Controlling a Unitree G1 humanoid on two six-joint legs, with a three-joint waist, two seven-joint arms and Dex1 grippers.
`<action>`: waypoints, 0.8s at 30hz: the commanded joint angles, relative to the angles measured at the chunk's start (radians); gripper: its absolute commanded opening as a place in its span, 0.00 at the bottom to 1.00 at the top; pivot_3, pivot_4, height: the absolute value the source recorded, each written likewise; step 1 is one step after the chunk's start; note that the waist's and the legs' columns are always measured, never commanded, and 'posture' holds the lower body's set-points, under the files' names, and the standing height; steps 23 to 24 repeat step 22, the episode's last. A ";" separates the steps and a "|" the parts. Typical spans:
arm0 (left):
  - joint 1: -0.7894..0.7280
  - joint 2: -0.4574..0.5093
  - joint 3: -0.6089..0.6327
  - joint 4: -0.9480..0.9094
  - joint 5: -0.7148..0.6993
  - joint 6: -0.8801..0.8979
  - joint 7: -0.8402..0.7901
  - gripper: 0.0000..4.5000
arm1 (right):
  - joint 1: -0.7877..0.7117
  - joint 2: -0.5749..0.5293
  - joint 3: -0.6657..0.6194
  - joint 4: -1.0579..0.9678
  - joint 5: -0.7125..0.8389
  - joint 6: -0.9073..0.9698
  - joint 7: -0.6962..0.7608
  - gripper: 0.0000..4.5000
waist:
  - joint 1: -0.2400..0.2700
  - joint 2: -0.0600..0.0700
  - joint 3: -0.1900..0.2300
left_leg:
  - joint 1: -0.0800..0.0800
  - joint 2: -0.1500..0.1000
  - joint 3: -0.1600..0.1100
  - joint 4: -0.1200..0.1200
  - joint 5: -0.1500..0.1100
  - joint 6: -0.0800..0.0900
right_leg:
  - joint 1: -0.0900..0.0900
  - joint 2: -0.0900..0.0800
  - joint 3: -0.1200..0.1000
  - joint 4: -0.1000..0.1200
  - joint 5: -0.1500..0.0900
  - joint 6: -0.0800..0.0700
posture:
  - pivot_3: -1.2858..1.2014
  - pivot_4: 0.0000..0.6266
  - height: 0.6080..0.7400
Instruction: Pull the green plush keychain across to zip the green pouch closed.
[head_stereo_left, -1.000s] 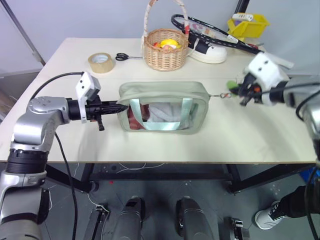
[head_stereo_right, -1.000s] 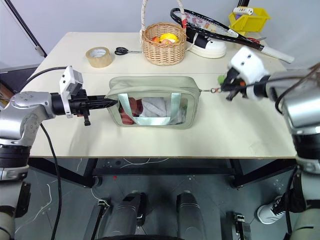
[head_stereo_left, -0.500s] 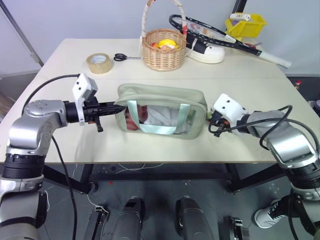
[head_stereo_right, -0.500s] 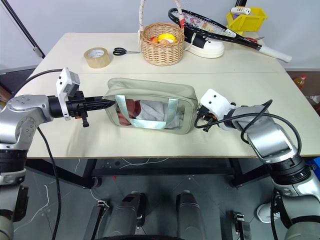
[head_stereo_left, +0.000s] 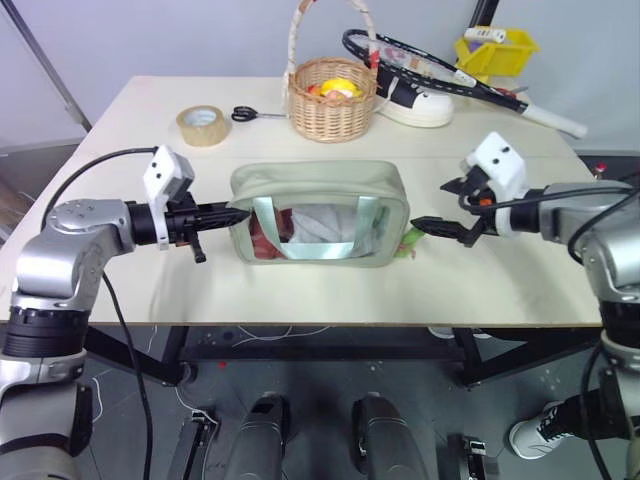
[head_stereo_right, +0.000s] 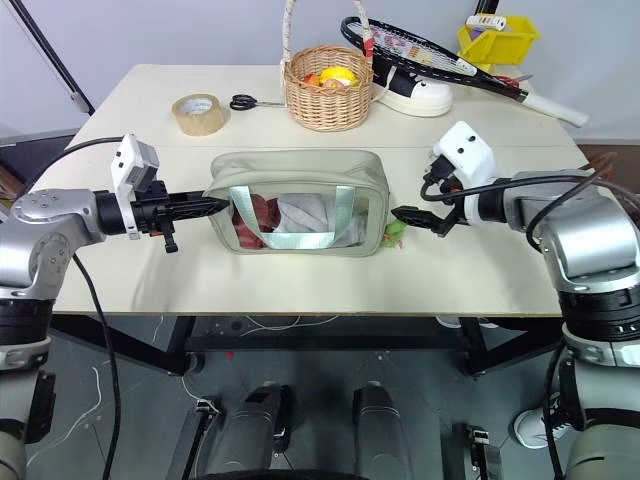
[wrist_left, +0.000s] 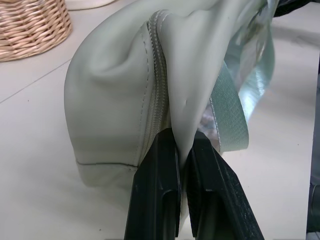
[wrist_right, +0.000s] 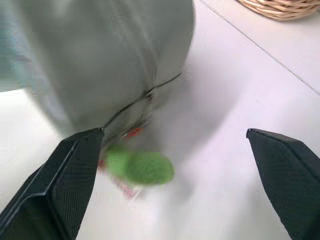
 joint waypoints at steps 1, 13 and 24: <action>-0.008 0.010 0.049 -0.051 -0.066 0.059 0.001 0.36 | -0.035 -0.037 -0.063 0.006 0.033 -0.035 0.030 1.00 | 0.000 0.000 0.000 | 0.000 0.000 0.000 0.000 0.000 0.000 | 0.000 0.000 0.000 0.000 0.000 0.000 | 0.52 0.24 0.27; -0.007 0.214 0.124 0.001 -0.126 -0.003 -0.258 0.98 | -0.007 -0.101 -0.101 -0.052 0.134 -0.118 0.166 1.00 | -0.003 0.000 0.000 | -0.002 0.000 0.000 0.000 0.000 0.000 | -0.002 -0.001 0.000 0.000 -0.001 -0.001 | 0.52 0.24 0.27; -0.005 0.290 0.144 0.051 -0.148 -0.002 -0.356 0.98 | 0.102 -0.186 -0.156 -0.119 0.196 -0.161 0.250 1.00 | 0.001 0.000 0.000 | -0.007 0.003 0.001 0.003 -0.001 0.000 | -0.004 -0.004 -0.004 -0.001 -0.001 -0.002 | 0.52 0.24 0.27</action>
